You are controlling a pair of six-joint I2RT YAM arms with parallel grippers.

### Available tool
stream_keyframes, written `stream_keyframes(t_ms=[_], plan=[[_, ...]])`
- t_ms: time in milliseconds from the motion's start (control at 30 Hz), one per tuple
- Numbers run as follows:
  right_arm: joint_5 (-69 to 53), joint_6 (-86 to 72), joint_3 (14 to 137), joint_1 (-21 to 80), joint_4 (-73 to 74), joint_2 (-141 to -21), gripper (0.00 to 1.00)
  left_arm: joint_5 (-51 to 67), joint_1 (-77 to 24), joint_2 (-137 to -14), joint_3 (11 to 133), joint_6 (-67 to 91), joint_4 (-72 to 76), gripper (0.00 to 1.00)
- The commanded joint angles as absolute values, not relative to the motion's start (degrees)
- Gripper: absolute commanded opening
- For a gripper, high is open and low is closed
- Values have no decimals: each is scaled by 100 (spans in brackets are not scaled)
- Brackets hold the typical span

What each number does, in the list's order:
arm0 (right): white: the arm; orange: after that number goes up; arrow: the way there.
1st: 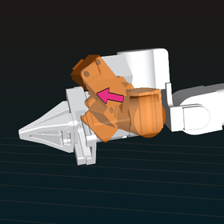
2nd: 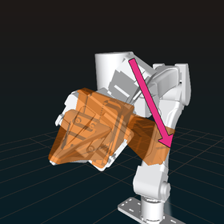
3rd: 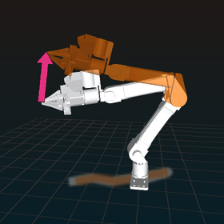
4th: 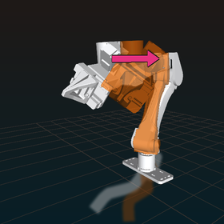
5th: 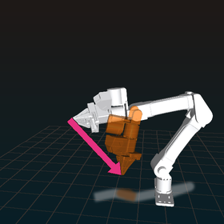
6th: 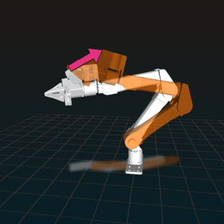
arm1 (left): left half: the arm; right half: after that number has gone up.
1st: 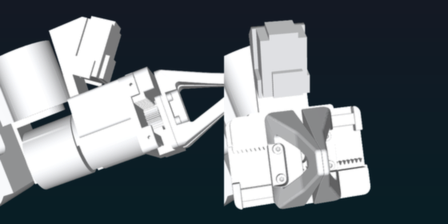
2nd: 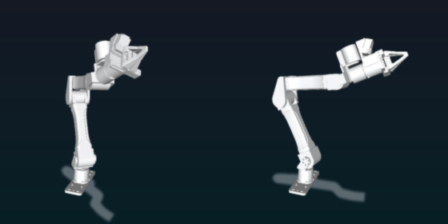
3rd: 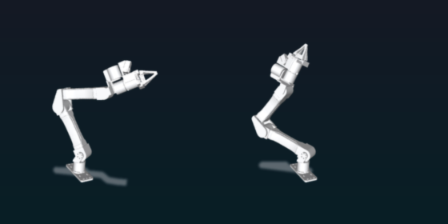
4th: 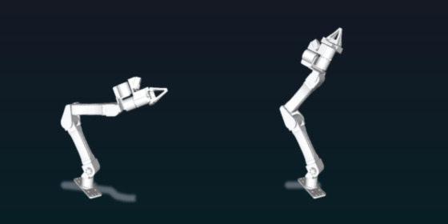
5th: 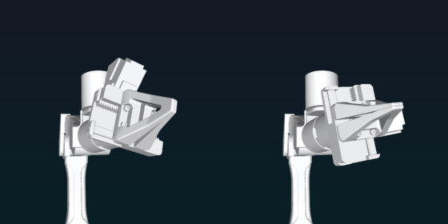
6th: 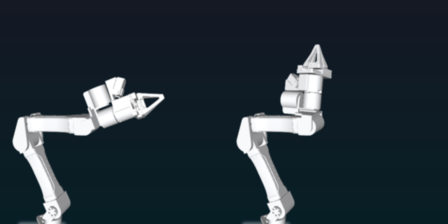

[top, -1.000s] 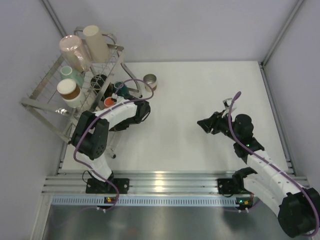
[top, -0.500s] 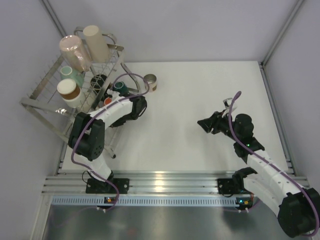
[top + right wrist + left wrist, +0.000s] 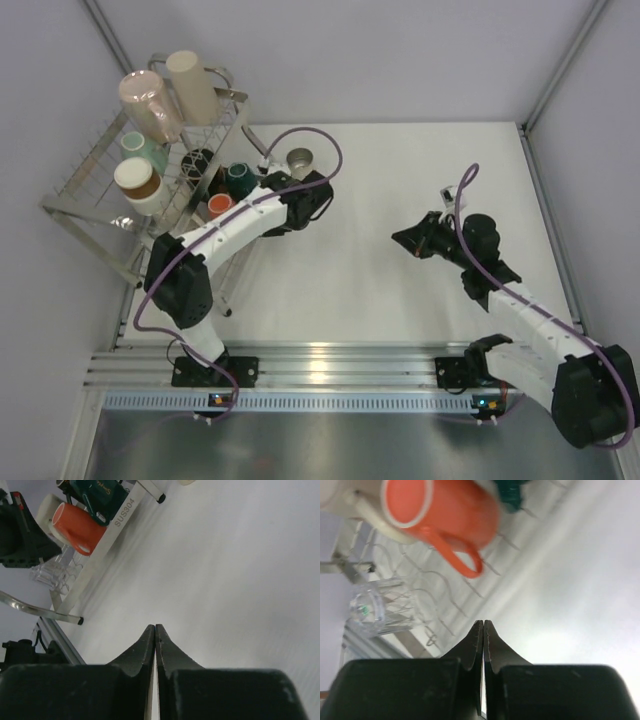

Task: Load the cups into the dish rack
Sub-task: Place the cup upside down on the dish rack

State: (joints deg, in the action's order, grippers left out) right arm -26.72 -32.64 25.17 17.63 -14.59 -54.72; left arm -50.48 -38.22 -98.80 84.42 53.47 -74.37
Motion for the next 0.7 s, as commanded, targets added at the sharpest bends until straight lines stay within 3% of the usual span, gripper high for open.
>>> stream_keyframes(t_ms=[0,167,200,233,333,433,667], plan=[[-2725,-3752,2909,1880,-2240,-5721,0,-4153,-4218,-9362,9094,4380,-6849,0],[-2330,-4279,3347,2512,-2732,-6493,0,-3009,-4754,-8825,10150,3816,-6303,4],[-2216,-4385,3436,2653,-2864,-6643,0,-2736,-4755,-8711,10273,3597,-6093,25],[-2154,-4577,3524,2933,-3118,-6801,0,-2281,-4764,-8501,10492,3534,-6013,40],[-1960,-4903,3936,3505,-3627,-7522,0,-1839,-4772,-7922,10600,3481,-5619,67],[-1864,-4948,4577,4077,-3771,-8339,0,-1487,-4772,-7272,10451,3261,-5039,81],[-1521,-5238,5974,4939,-4174,-9885,0,-1573,-4772,-6593,10520,2848,-4702,98]])
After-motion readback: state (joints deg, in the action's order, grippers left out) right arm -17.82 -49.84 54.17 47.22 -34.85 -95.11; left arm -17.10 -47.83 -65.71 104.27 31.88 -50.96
